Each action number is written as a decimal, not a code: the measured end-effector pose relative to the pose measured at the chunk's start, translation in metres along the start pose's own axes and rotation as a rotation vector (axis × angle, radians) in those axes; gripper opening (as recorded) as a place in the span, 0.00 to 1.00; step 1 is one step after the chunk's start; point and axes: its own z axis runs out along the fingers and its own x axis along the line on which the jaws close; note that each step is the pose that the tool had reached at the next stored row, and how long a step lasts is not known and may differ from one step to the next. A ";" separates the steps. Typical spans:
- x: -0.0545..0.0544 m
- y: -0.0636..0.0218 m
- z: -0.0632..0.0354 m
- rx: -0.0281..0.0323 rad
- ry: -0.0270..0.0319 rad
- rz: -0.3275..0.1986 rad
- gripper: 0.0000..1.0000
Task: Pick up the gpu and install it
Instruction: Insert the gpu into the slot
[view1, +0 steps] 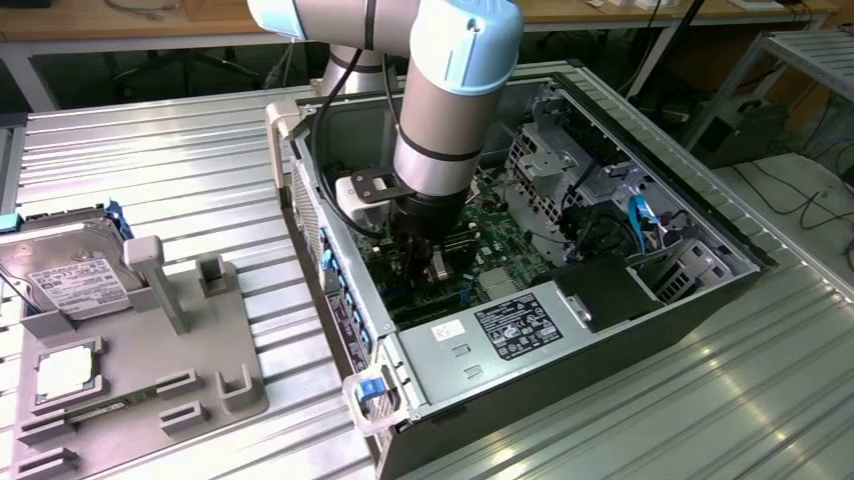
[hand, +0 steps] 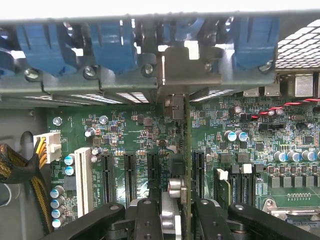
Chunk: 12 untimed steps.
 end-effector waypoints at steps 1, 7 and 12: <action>0.000 0.0000 0.0000 0.0000 -0.0001 0.000 0.31; 0.000 0.0000 0.0005 0.0006 -0.0011 0.000 0.32; 0.000 0.0000 0.0001 0.0001 -0.0002 0.000 0.44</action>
